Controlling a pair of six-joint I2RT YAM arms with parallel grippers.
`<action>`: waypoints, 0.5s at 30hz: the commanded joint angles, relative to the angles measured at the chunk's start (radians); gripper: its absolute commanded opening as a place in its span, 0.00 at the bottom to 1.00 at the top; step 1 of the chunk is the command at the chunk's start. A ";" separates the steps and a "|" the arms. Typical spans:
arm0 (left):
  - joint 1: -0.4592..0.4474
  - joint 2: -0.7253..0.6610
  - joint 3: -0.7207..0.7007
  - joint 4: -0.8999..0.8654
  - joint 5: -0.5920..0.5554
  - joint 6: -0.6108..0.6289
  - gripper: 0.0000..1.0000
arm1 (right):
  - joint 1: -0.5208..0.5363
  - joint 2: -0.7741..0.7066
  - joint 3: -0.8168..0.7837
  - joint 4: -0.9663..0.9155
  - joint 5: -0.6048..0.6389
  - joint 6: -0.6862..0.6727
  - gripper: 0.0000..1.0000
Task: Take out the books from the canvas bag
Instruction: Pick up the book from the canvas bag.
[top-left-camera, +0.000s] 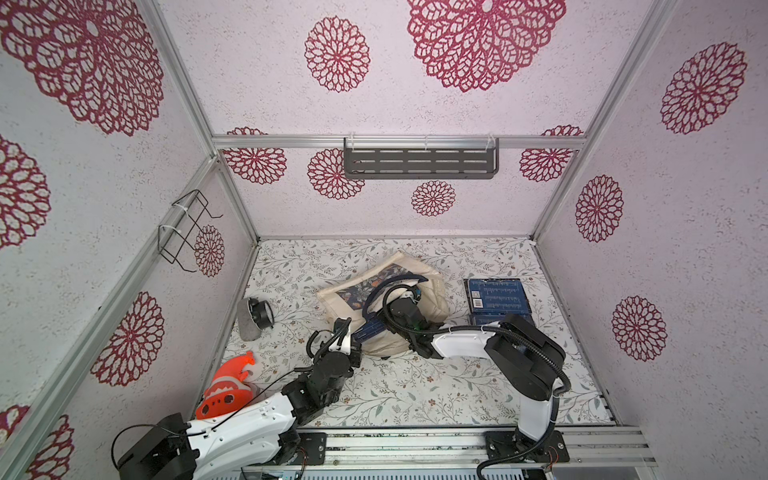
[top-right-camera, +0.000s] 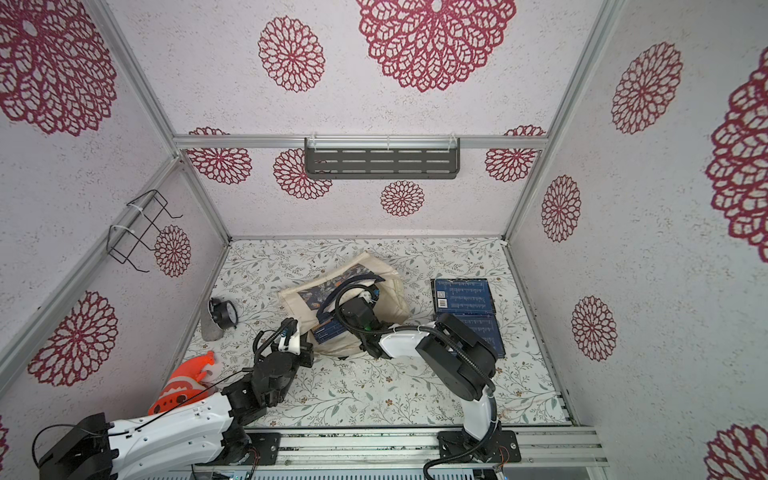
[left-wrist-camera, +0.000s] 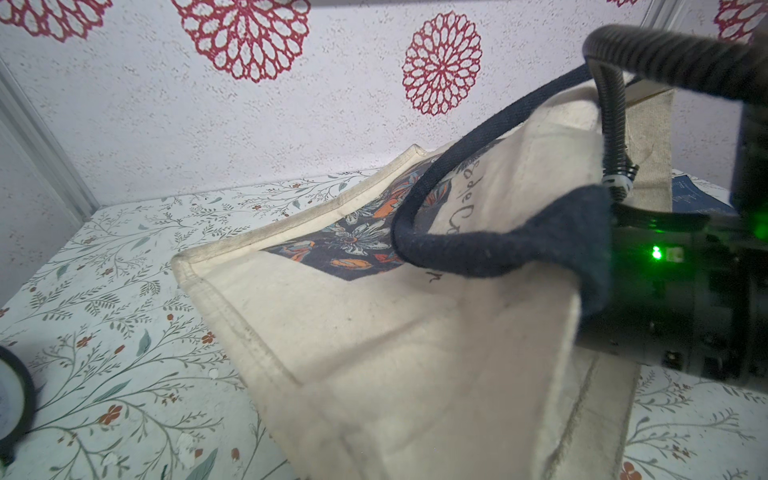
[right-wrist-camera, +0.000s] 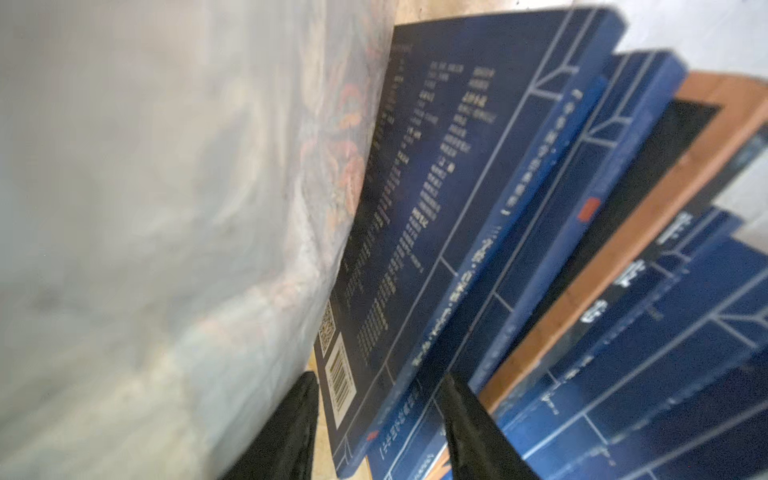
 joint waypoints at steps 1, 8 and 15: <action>-0.008 -0.005 0.028 0.084 0.012 0.012 0.00 | -0.015 0.048 0.049 0.031 -0.008 0.009 0.47; -0.008 -0.011 0.025 0.084 0.008 0.014 0.00 | -0.021 0.055 0.074 0.068 0.006 -0.062 0.40; -0.008 0.003 0.028 0.086 0.013 0.014 0.00 | -0.022 -0.005 0.094 0.060 0.027 -0.142 0.30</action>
